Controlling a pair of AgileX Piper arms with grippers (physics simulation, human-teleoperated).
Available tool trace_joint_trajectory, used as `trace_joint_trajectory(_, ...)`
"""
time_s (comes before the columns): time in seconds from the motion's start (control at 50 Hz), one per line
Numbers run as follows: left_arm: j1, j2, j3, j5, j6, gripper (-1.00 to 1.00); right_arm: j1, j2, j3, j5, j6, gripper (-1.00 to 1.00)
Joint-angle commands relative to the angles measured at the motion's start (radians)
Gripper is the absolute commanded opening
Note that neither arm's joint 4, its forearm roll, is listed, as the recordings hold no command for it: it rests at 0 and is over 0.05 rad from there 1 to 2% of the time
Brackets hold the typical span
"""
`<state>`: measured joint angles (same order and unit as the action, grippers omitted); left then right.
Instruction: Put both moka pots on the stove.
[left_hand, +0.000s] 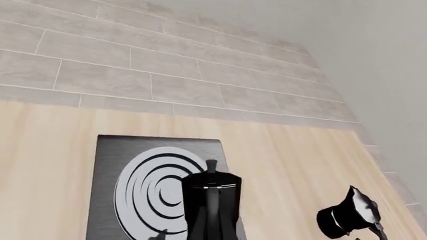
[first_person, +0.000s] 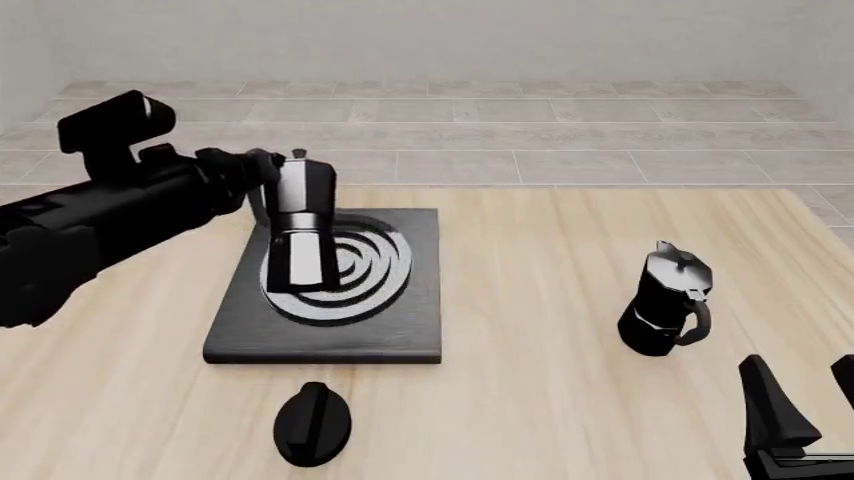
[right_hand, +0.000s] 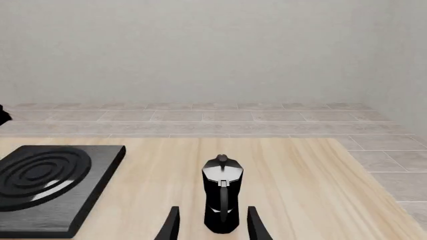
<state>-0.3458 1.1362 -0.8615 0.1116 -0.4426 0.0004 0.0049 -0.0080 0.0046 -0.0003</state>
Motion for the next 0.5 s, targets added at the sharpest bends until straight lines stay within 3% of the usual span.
trace_joint_trajectory(0.02,0.074,0.009,-0.001,-0.096,0.064,-1.0,0.0,0.0,0.002,-0.002,0.0,1.0)
trace_joint_trajectory(0.5,0.164,0.133,-0.004,-0.238,0.13,-1.0,0.0,0.0,0.002,-0.002,0.0,1.0)
